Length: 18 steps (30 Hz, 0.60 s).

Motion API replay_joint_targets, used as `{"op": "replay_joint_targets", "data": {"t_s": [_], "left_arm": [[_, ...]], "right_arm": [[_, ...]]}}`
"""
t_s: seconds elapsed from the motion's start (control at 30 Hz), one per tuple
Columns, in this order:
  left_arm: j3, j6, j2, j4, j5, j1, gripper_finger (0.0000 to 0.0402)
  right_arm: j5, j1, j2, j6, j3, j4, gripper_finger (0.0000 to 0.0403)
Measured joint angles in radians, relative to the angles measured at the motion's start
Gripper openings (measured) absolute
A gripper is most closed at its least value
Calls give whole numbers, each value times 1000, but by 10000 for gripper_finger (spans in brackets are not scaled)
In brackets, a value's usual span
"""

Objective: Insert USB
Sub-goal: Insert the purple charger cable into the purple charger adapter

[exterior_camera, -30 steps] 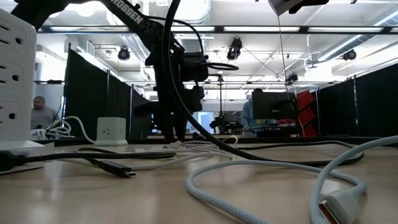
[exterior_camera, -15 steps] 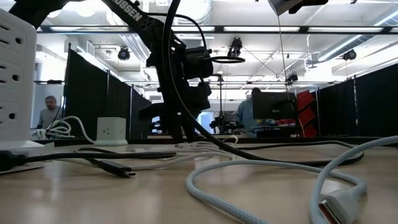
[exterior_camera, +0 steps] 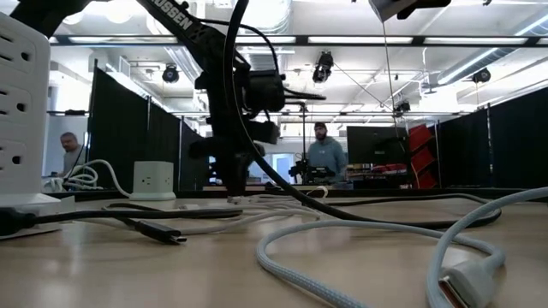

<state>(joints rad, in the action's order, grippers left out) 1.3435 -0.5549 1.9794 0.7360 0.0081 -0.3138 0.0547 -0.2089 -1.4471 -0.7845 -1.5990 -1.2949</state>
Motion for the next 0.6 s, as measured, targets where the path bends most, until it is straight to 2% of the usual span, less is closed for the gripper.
{"op": "replay_joint_targets", "data": {"t_s": [0.2,0.47,0.6], "left_arm": [[-6,44,-39,100,-76,-28,13],[-132,73,-51,51,-85,-35,15],[-169,118,-51,22,-89,-35,50]], "right_arm": [[0,-2,0,-7,0,-1,115],[0,-2,0,5,0,-1,115],[1,-2,0,19,0,-1,115]]}}
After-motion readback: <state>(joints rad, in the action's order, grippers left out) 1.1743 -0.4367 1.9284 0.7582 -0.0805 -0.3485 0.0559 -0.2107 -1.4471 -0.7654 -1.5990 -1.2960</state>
